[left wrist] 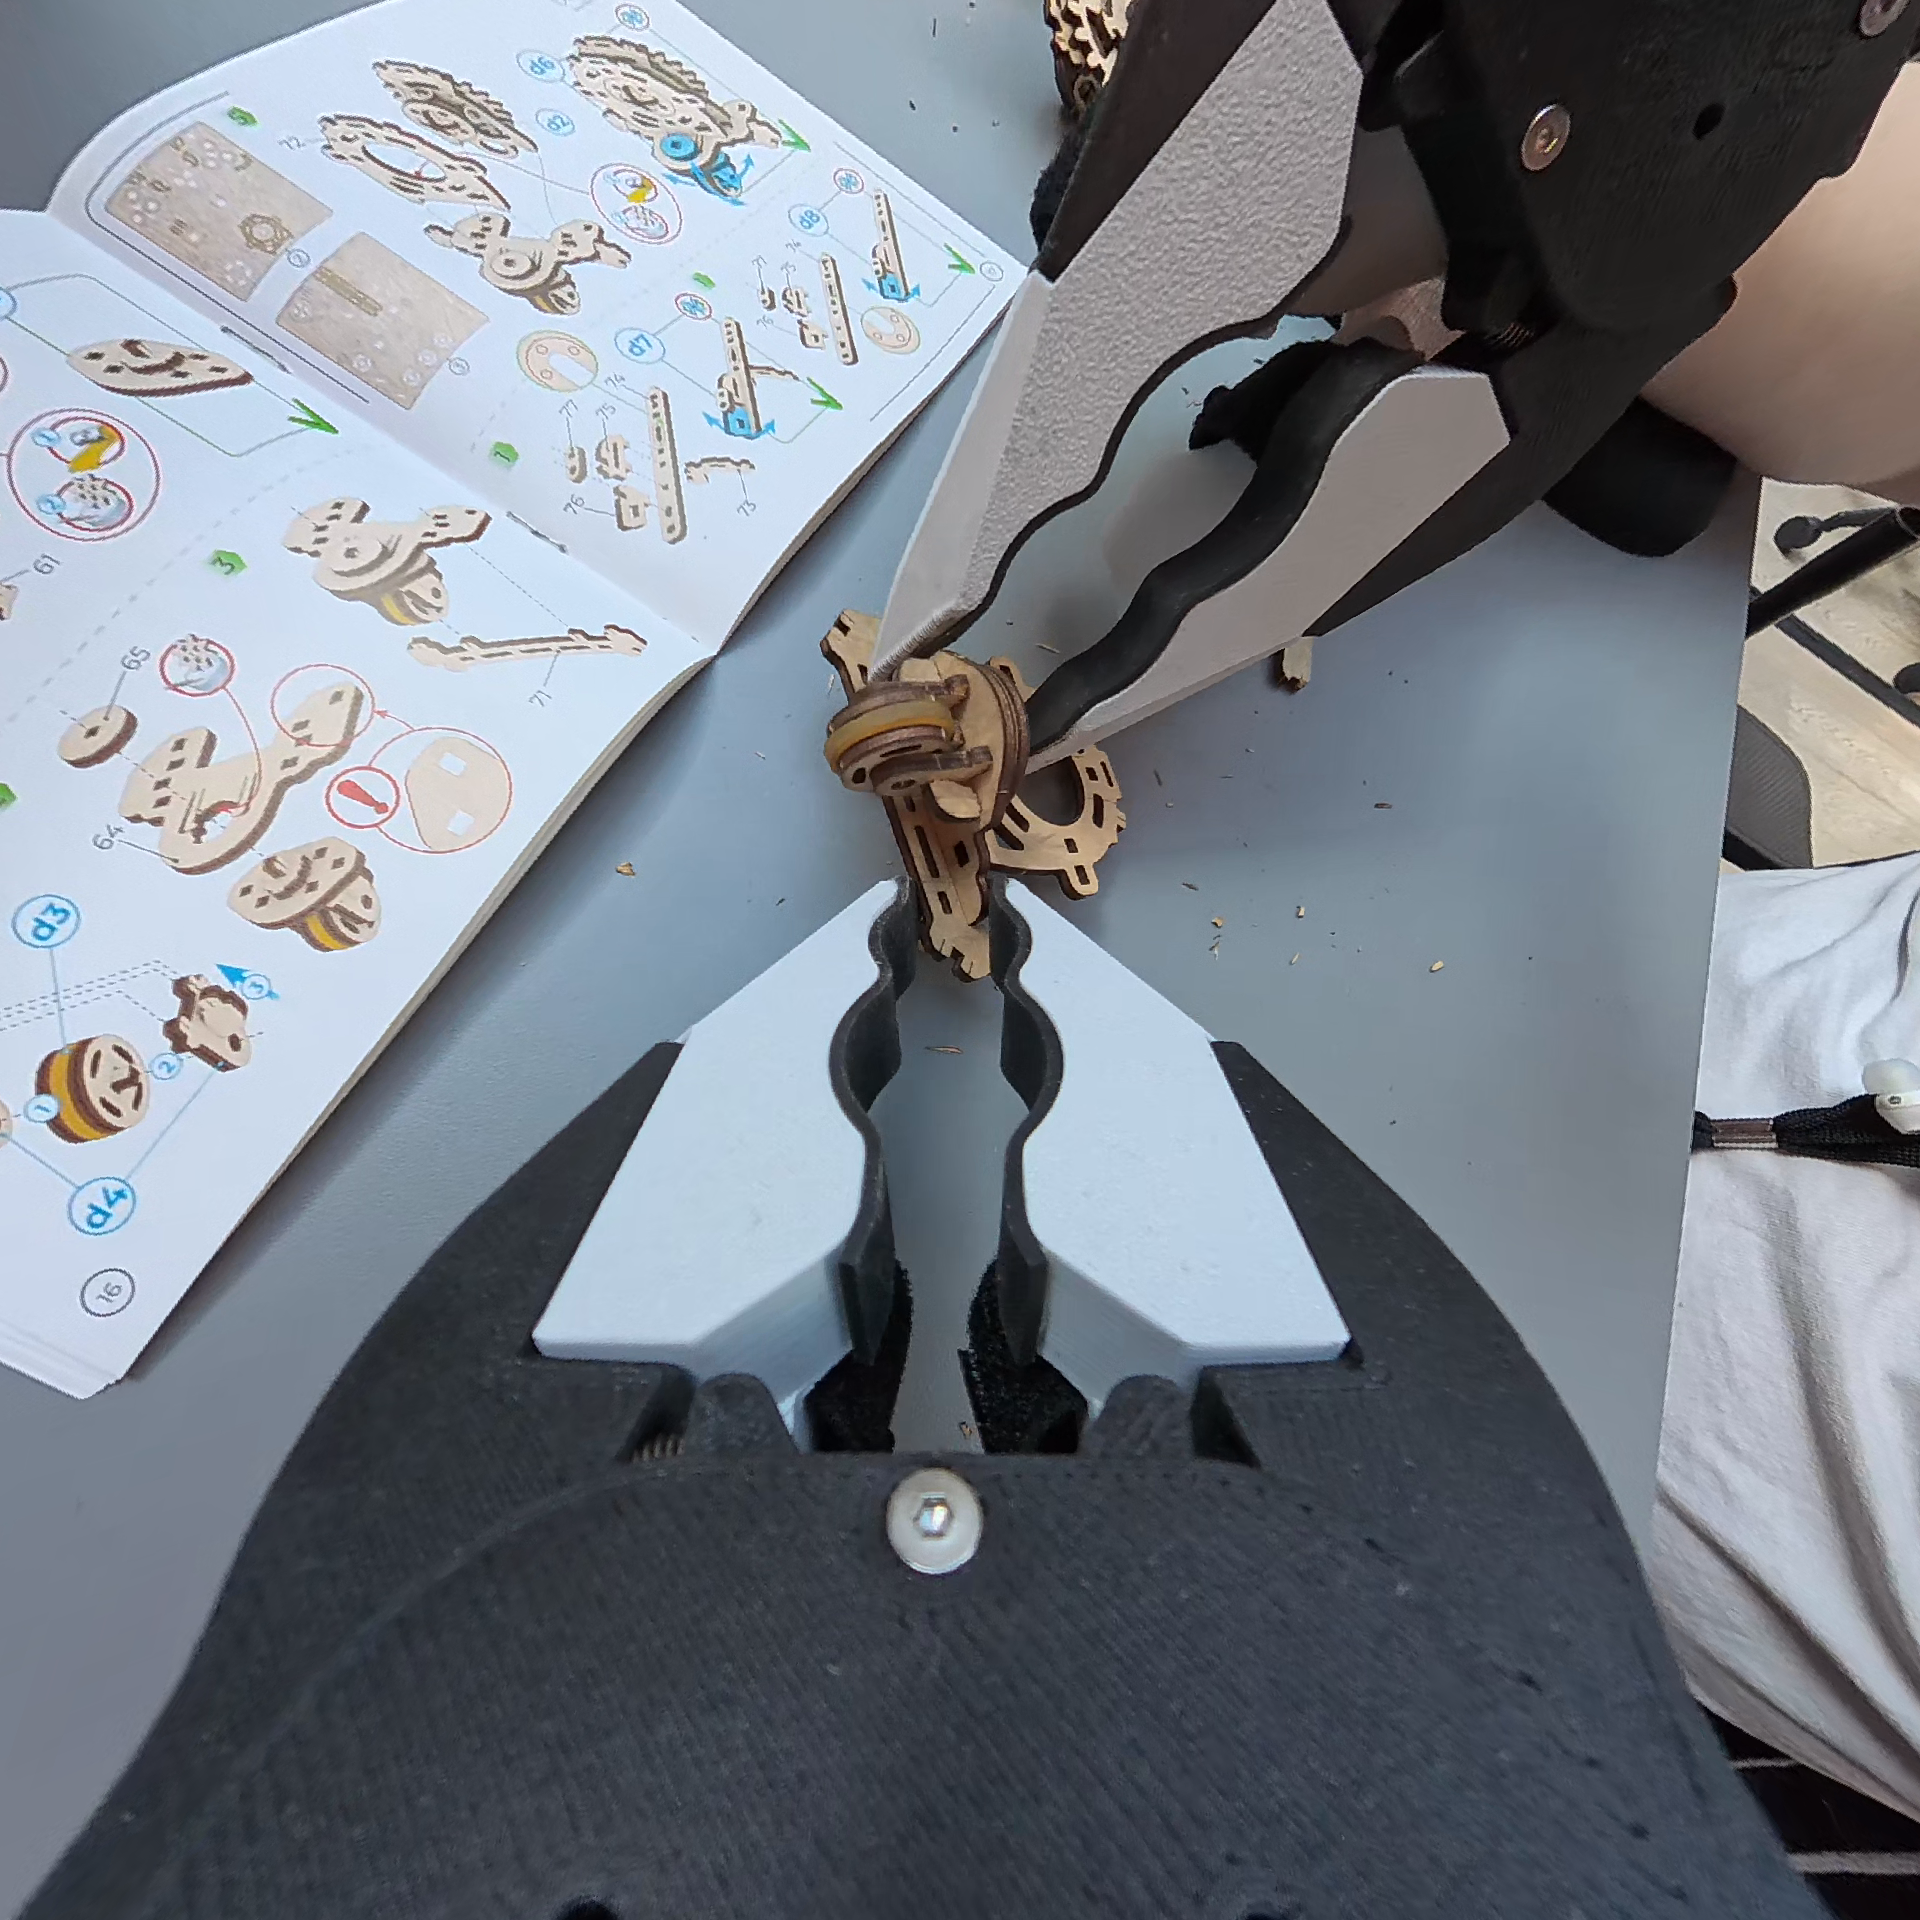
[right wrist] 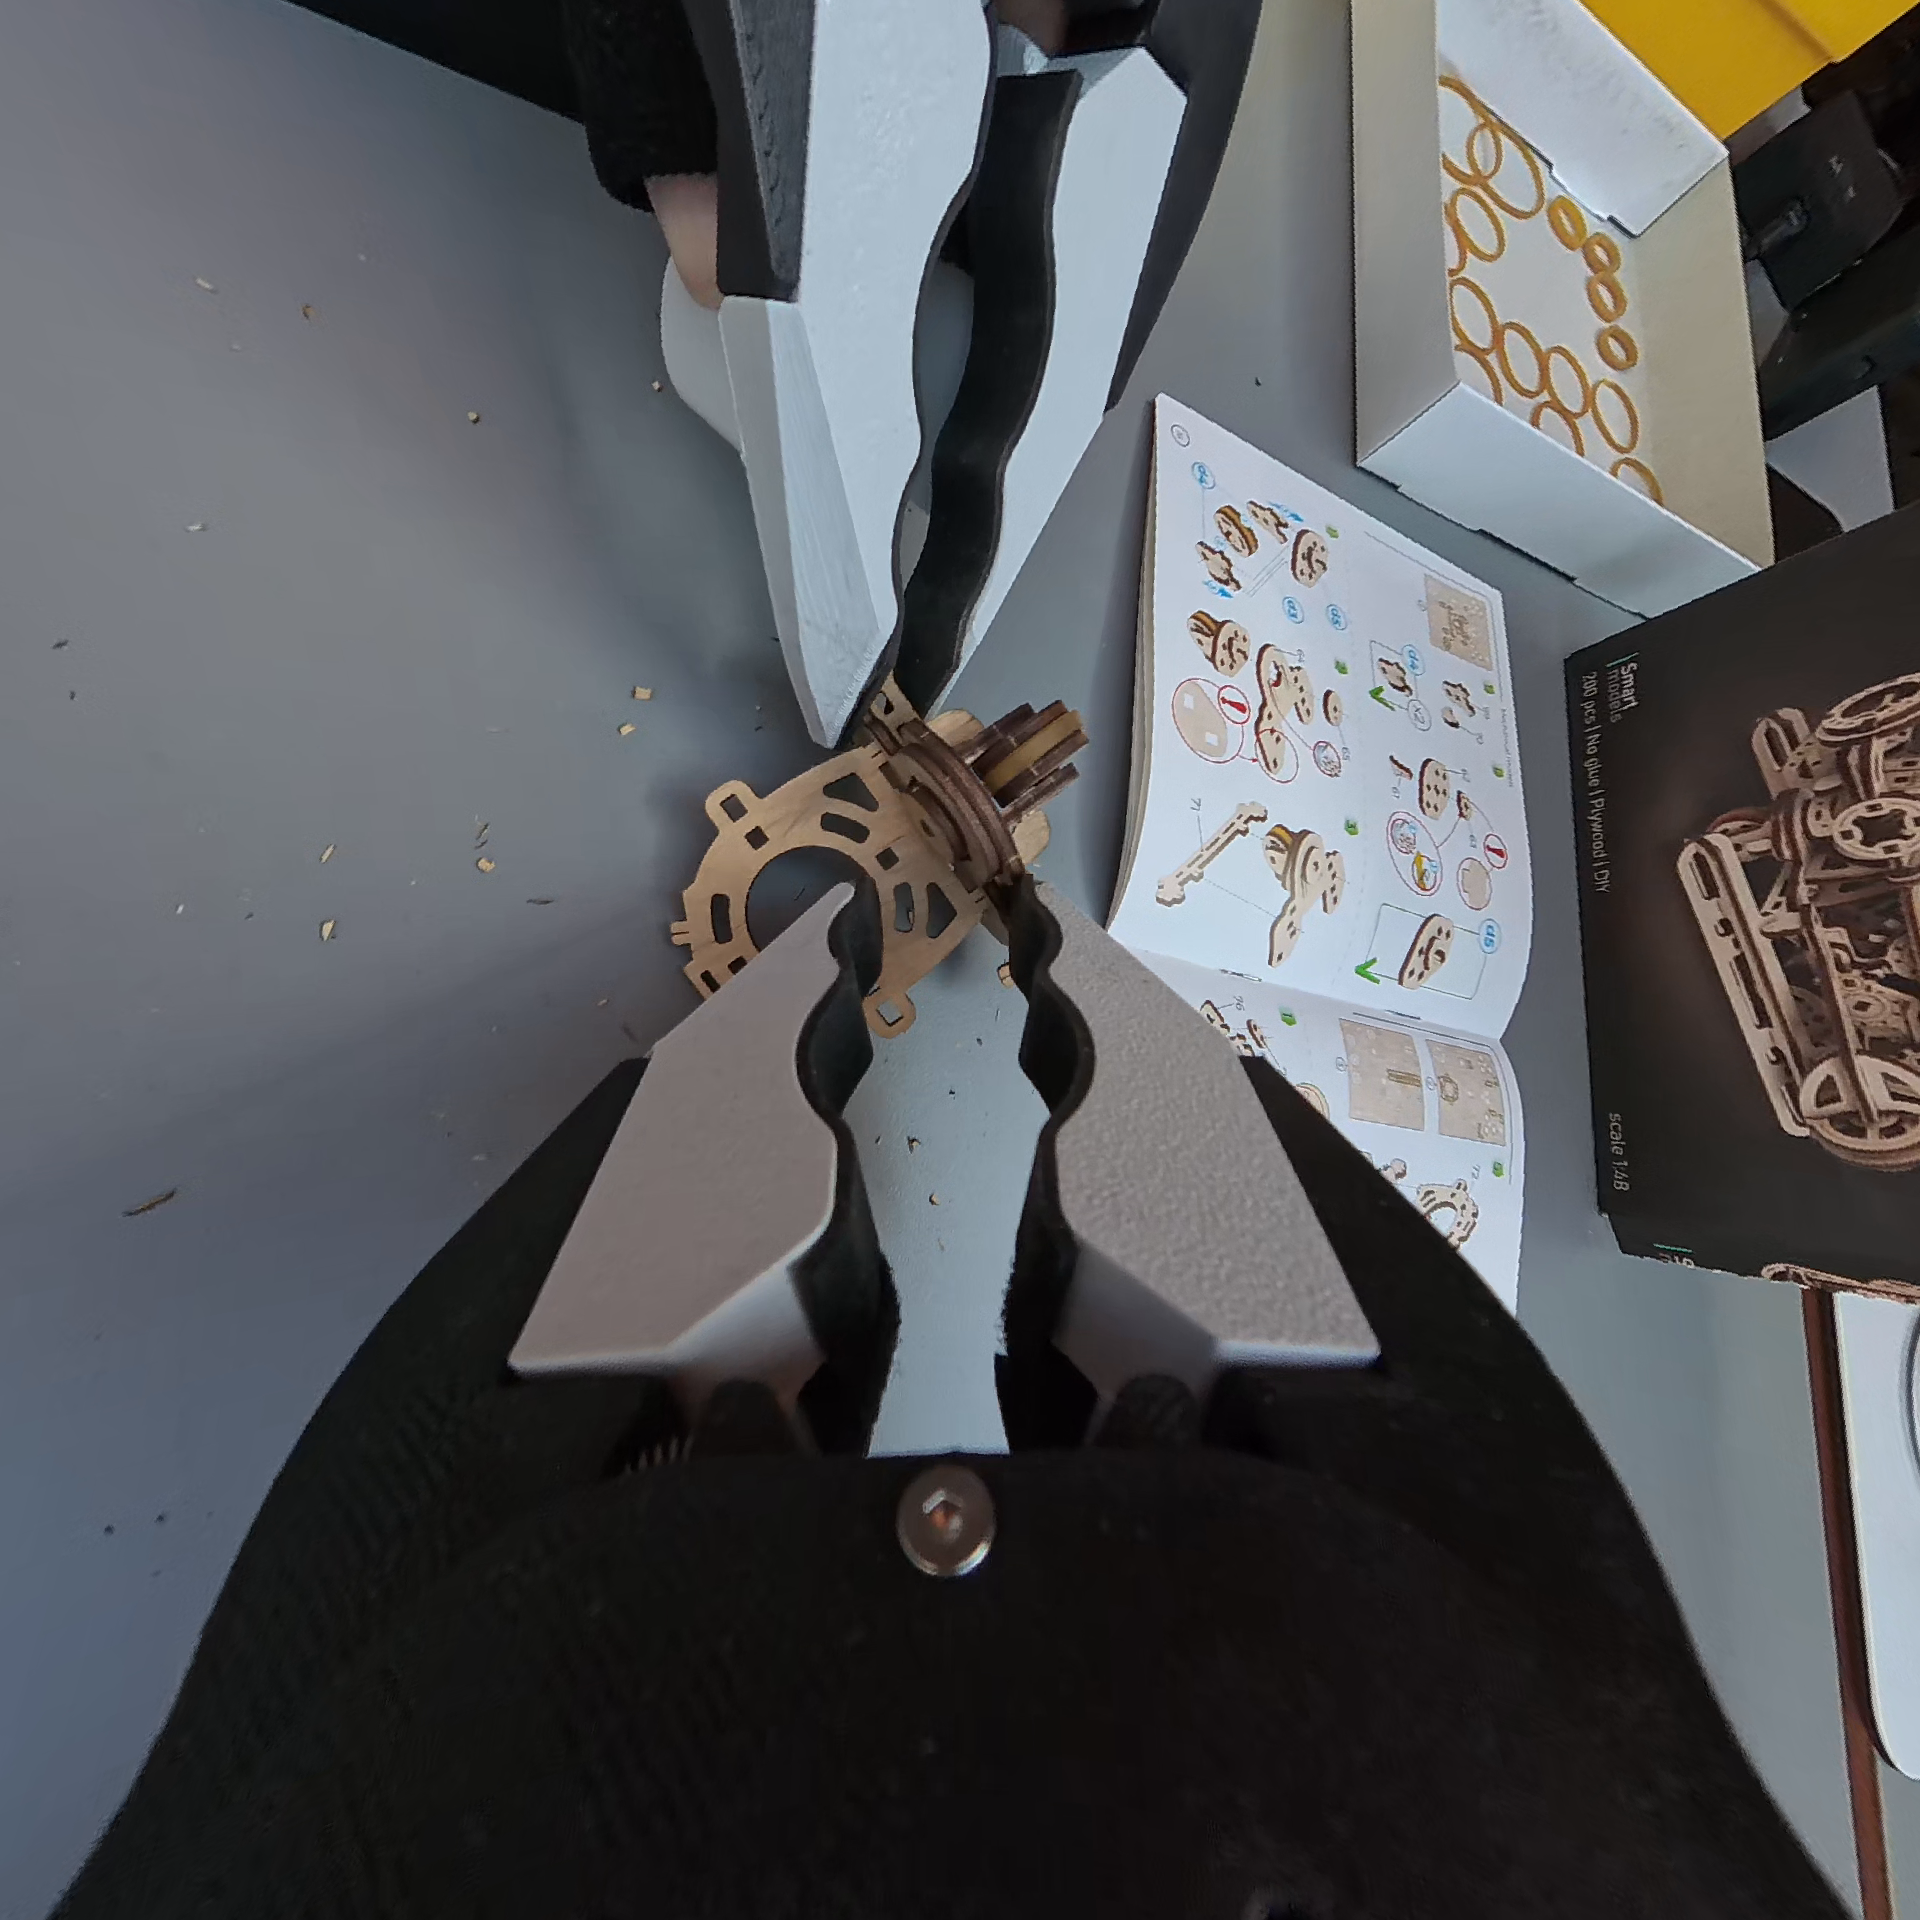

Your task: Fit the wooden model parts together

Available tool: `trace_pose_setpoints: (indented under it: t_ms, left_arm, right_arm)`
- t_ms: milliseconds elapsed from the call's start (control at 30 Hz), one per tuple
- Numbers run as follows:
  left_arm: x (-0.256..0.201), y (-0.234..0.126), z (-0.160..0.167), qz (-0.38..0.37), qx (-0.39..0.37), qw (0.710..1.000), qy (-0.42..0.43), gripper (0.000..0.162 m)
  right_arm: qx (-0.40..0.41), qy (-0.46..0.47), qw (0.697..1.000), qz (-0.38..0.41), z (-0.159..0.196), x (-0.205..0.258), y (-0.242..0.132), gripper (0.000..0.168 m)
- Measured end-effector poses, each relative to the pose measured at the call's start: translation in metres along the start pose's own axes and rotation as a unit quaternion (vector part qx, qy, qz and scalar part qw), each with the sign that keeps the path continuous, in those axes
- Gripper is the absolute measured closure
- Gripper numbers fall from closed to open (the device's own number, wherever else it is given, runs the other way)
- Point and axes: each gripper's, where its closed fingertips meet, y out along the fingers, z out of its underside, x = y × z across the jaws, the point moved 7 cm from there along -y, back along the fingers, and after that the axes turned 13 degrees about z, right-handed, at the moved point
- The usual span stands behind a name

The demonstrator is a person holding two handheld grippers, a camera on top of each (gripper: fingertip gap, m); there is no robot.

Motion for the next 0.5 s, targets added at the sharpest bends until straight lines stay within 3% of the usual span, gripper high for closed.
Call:
trace_pose_setpoints:
  t_ms: [500]
  left_arm:
    - [-0.0005,0.0001,-0.0004,-0.007,0.002,1.000,0.007,0.151]
  right_arm:
    - [-0.001,0.014,1.000,-0.006,0.0007,-0.0009,0.0002,0.144]
